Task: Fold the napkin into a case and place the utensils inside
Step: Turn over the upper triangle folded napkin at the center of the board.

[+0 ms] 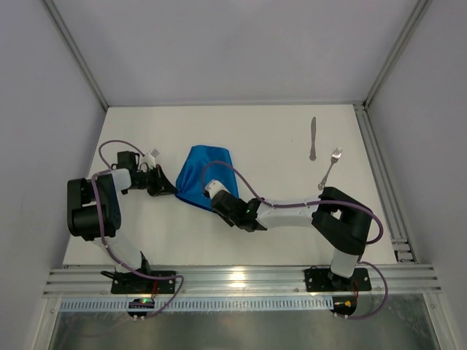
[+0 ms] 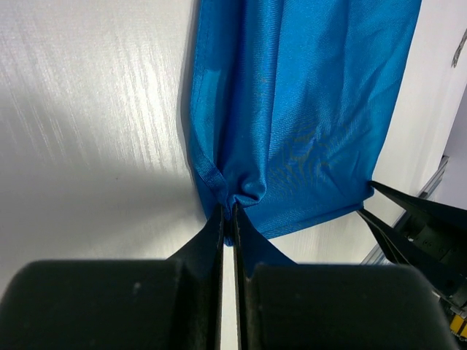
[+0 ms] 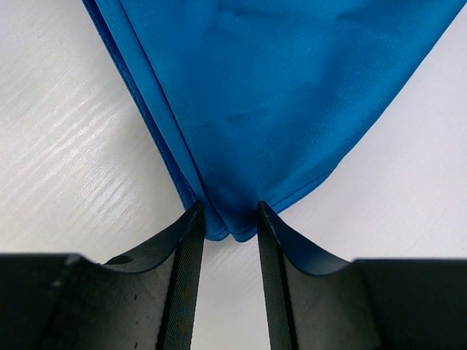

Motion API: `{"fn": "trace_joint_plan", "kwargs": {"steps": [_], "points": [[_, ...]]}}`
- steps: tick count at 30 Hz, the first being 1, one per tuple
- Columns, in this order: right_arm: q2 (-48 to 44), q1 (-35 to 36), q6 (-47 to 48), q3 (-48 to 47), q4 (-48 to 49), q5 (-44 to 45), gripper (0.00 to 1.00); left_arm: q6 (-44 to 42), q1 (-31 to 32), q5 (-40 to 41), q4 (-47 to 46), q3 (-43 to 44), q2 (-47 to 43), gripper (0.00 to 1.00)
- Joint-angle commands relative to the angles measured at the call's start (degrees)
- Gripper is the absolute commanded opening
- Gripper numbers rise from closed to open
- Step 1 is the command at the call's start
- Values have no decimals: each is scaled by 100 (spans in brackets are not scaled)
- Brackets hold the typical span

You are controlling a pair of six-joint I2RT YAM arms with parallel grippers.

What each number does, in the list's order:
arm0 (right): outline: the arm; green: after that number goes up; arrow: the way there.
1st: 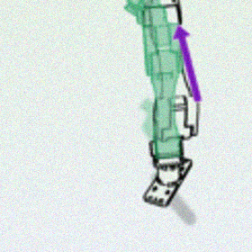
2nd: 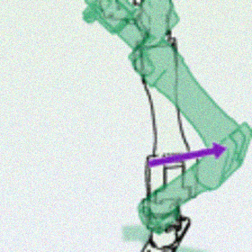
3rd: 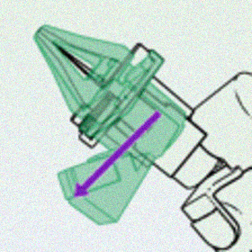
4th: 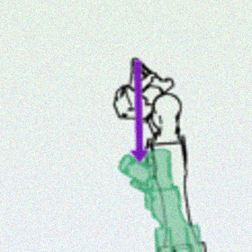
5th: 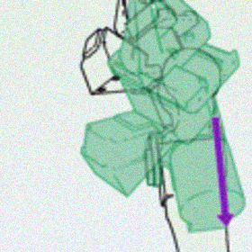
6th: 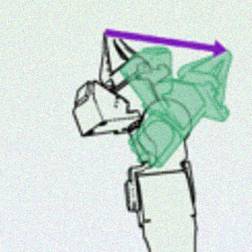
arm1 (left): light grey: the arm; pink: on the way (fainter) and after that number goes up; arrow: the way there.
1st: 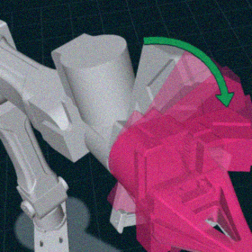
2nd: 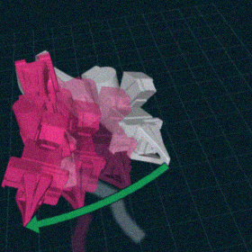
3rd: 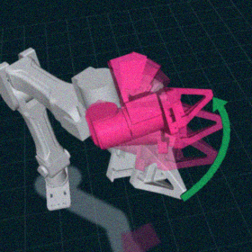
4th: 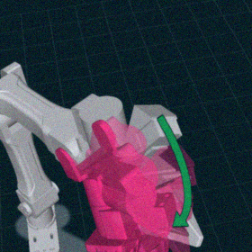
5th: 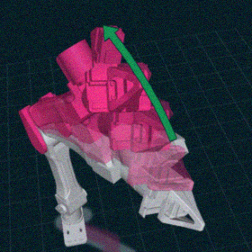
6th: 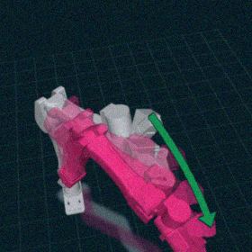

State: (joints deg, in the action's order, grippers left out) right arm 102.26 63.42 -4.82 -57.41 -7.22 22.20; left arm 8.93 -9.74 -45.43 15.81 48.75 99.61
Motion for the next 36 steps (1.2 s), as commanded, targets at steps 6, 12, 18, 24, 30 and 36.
{"fn": "trace_joint_plan", "kwargs": {"steps": [6, 12, 18, 24, 30, 36], "points": [[-250, 83, -265, 159, -236, 391, 38, -313, -151, 34, 264, 196, -38, 0], [-206, 66, -212, 151, -253, 435, 18, -357, -204, -176, 457, 284, -56, 0], [-241, 74, 33, -148, -350, 733, 4, -444, -213, -230, 721, 433, -407, 0], [-338, 22, 165, -51, -253, 673, 4, -804, -213, -107, 1002, 468, -355, 0], [-241, 30, 323, -16, -60, 374, 4, -1576, -221, 52, 1651, 758, -144, 23], [-241, -5, 447, 37, 142, 66, 4, -2666, -213, 472, 2189, 969, -582, 36]]}}
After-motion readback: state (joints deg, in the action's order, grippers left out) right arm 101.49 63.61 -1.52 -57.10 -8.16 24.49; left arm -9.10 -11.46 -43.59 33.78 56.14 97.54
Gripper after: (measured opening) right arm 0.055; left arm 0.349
